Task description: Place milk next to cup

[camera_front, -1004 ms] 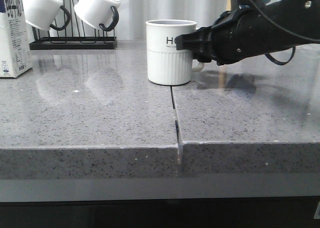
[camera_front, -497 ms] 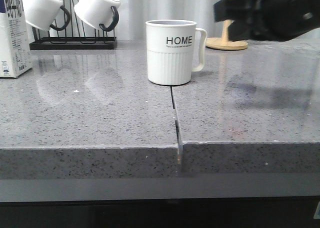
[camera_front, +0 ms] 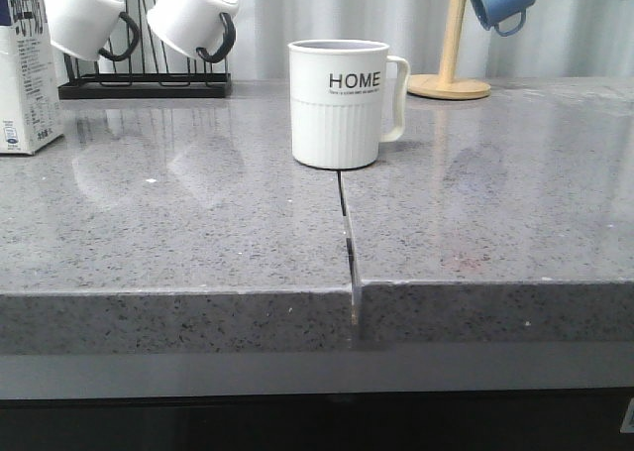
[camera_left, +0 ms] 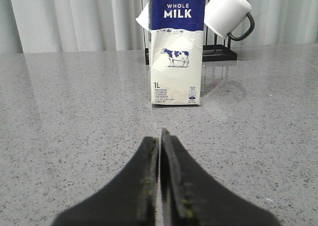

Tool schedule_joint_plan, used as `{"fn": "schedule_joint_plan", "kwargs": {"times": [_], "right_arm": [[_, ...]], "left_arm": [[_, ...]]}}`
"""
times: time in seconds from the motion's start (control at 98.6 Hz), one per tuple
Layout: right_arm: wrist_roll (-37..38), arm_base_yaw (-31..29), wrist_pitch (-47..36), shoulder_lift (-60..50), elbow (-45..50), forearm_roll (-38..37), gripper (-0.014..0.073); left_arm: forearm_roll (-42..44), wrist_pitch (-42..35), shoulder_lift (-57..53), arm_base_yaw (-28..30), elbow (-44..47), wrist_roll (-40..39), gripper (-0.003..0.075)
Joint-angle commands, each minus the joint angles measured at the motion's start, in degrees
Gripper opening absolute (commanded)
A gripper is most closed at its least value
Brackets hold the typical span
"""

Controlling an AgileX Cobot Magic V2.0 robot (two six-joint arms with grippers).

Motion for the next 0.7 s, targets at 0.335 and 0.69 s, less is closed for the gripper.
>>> {"fn": "schedule_joint_plan", "kwargs": {"times": [0.335, 0.69], "right_arm": [[-0.30, -0.08, 10.98, -26.70, 5.04, -0.48, -0.0069], [-0.30, -0.08, 12.22, -39.16, 11.82, -0.48, -0.0069]], "left_arm": [[-0.08, -4.33, -1.87, 0.08, 2.33, -0.53, -0.0013], [-0.08, -4.33, -1.87, 0.08, 2.33, -0.53, -0.0013]]}}
